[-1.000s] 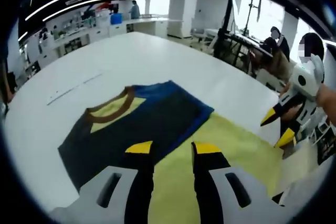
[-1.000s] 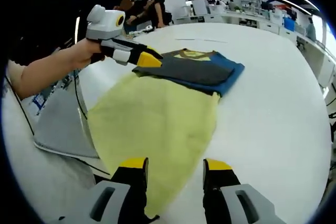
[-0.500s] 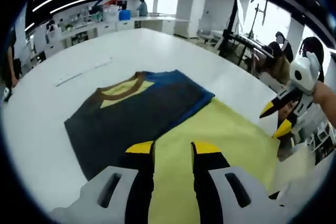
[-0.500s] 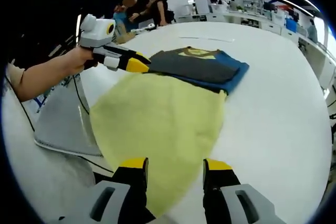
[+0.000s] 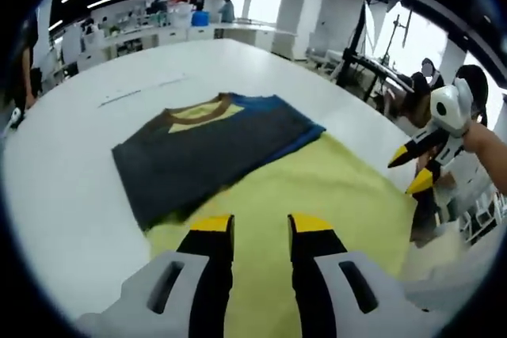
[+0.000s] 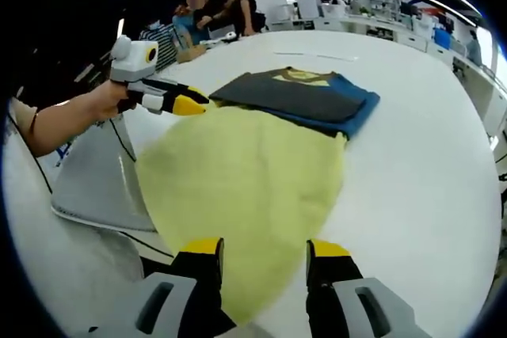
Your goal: Fold the garment on the visible template until the final outline fits inside the template.
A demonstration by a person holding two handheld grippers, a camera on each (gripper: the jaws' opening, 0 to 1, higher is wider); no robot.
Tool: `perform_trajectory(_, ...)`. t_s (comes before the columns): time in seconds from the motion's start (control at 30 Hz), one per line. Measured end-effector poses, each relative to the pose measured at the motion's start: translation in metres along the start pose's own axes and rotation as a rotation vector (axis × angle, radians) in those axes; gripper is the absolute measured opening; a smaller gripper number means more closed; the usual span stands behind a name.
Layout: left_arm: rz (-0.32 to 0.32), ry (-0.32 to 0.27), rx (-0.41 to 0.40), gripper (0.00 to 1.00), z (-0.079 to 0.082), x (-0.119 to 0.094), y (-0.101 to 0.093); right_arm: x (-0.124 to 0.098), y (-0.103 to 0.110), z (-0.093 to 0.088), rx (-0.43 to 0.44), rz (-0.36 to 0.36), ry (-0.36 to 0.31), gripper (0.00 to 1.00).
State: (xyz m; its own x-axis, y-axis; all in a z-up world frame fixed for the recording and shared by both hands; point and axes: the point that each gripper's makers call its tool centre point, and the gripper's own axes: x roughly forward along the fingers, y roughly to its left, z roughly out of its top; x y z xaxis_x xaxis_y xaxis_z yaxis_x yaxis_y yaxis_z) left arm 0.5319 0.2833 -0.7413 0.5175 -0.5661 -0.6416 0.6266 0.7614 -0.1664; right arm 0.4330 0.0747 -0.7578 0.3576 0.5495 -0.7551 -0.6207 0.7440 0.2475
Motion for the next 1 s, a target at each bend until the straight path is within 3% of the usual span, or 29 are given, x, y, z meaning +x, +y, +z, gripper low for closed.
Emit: perform_trajectory(1.0,0.037,0.020,-0.080,0.24,-0.052,-0.043,0.018,0.004,0.006,0.002,-0.005,0.010,0.010,0.38)
